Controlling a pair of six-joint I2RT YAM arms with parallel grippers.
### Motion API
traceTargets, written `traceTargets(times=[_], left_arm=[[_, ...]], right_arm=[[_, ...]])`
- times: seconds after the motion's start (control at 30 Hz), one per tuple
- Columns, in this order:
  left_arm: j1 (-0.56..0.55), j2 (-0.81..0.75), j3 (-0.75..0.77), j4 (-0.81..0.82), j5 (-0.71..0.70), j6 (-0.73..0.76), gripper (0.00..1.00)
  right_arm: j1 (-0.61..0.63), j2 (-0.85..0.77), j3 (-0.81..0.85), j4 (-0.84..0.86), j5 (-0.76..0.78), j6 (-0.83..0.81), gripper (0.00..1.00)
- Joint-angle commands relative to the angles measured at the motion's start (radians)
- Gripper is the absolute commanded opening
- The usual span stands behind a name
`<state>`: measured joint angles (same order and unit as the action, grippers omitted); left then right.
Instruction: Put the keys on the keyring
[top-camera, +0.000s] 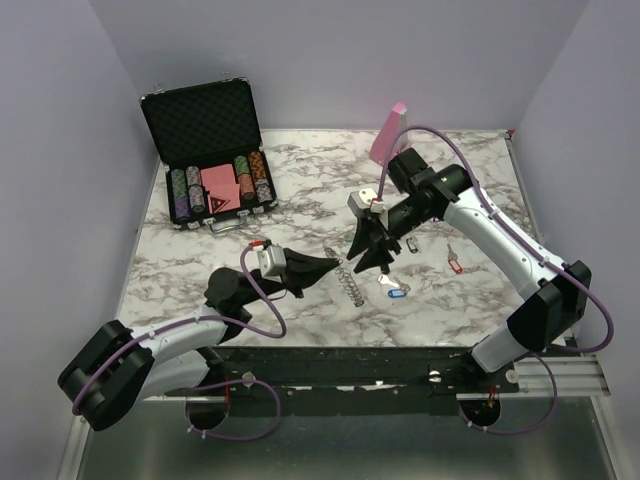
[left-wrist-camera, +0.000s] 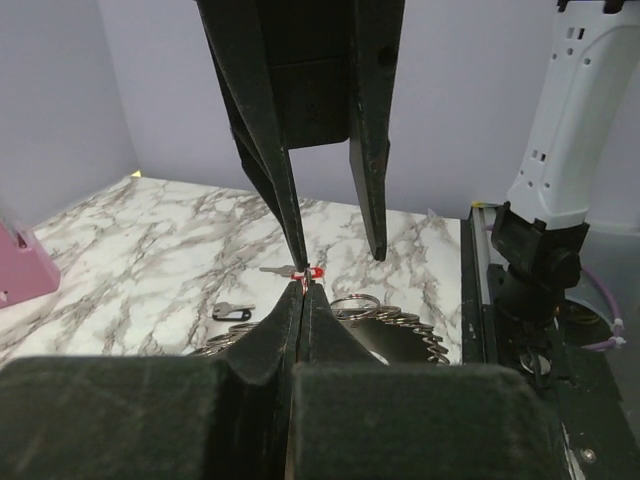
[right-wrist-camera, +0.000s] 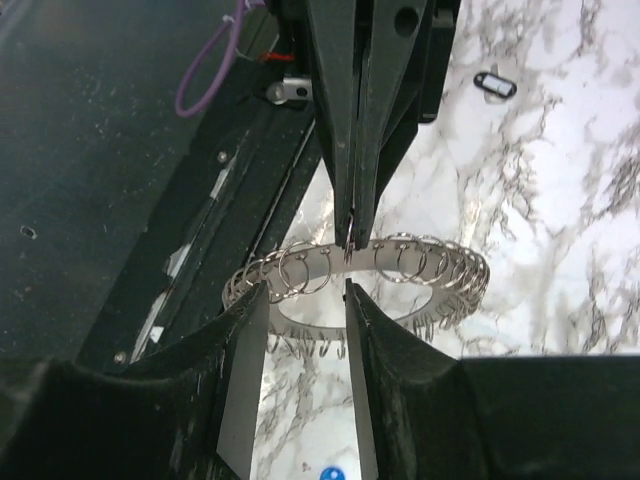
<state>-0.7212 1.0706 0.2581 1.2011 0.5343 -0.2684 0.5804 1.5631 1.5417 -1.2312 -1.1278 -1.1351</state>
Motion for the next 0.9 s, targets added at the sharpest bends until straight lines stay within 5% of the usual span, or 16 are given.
traceTargets(times=[0.0,0.2,0.53,0.87], left_arm=[[0.005,0.037,-0.010,0.228,0.117,-0.035,0.00],[0.022,0.106,-0.002,0.390,0.320,-0.015,0.00],[0.043,0.051,0.024,0.324,0.408,0.002,0.00],[0.045,0.022,0.018,0.377,0.432,-0.069,0.00]], right_arm=[[-0.005,-0.003,0.009,0.018,-0.139,-0.037,0.42],[-0.004,-0.046,-0.015,-0.089,-0.130,-0.156,0.41],[-0.004,-0.163,-0.095,0.001,0.002,-0.046,0.46],[-0.002,-0.124,-0.126,-0.088,-0.066,-0.195,0.49]])
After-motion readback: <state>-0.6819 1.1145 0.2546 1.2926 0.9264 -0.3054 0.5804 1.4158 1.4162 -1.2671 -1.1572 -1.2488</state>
